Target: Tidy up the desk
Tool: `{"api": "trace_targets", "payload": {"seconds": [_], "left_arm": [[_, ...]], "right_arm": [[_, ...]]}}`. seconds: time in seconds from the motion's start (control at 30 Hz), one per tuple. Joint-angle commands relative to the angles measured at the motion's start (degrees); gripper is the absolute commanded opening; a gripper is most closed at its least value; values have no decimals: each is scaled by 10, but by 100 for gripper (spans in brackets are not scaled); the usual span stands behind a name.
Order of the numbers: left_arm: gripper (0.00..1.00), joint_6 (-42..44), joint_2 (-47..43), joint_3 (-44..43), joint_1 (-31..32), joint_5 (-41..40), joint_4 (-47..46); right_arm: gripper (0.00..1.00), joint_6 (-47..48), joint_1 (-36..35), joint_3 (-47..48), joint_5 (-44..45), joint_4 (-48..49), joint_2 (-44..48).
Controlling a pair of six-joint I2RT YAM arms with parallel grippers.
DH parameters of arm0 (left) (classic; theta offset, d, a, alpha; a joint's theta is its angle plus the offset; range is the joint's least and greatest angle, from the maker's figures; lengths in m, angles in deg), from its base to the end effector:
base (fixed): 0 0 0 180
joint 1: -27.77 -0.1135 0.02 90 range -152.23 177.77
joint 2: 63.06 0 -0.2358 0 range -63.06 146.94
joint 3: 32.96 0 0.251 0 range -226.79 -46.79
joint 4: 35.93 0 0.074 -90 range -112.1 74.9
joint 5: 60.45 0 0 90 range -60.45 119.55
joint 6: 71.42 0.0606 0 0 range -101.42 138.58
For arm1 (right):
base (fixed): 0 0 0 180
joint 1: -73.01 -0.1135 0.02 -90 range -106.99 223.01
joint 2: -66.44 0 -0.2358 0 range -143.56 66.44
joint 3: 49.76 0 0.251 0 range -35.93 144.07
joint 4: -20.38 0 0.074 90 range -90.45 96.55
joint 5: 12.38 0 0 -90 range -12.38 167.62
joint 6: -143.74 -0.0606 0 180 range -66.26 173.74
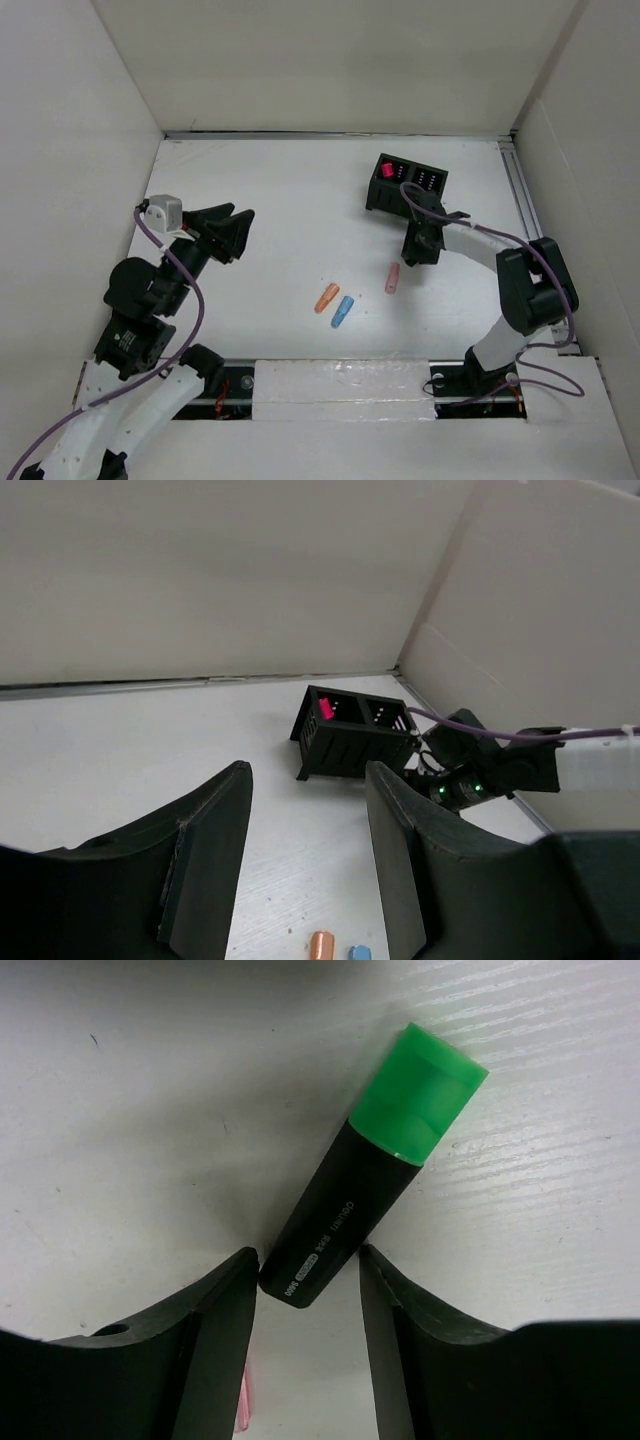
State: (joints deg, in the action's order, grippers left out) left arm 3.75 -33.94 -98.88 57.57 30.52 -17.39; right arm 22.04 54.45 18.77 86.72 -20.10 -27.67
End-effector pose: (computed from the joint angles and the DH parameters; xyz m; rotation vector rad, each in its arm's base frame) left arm 0.1234 -0.0719 0.4208 0.1818 1.2687 -0.6830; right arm 0.3041 0.0920 0.1180 0.3538 2.6740 0.0485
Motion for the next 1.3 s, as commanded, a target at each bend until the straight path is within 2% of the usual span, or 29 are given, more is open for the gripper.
{"api": "trace_targets", "payload": {"seconds": [0.0,0.1,0.13,0.17,0.3,0.57,0.73,0.87,1.0,1.07,1.1,1.13,1.17,1.2,1.23,1.27], "left_arm": [[45,-4,-26,-1,-3,12,-36],[45,-3,-42,-1,-3,3,-37],[45,-3,-43,-1,-3,3,-37],[45,-2,-46,1,-3,3,-37],[46,-5,-48,1,-3,13,-40],[46,-6,-34,2,-3,18,-42],[46,-5,-23,2,-3,14,-39],[46,-2,-14,3,-3,3,-37],[46,1,-6,3,-3,-3,-36],[46,2,-3,4,-3,-4,-36],[46,2,-2,5,-3,-4,-36],[46,2,-1,5,-3,-4,-36],[46,2,2,7,-3,-4,-36],[46,2,3,6,-3,-4,-35],[46,3,6,5,-3,-4,-34],[46,2,10,5,-3,-4,-34]], "right_arm": [[50,-6,-15,31,36,-39,-17],[38,-11,-15,42,38,-59,-28],[38,-11,-20,42,38,-62,-29],[31,-13,-20,39,36,-63,-27],[17,-28,-31,19,32,-65,-10],[11,-72,-94,-57,50,-59,111],[11,-91,-140,-37,84,-116,203],[11,-62,-154,9,75,-113,266],[11,-19,-101,82,5,-57,251],[11,-13,-76,103,-63,-13,228],[11,-20,-61,106,-109,43,220],[10,-34,-30,105,-190,75,206],[10,-60,-17,100,-229,115,198],[10,-77,-7,94,-278,208,190],[10,-111,1,89,-341,246,179],[10,-167,8,91,-366,287,152]]}}
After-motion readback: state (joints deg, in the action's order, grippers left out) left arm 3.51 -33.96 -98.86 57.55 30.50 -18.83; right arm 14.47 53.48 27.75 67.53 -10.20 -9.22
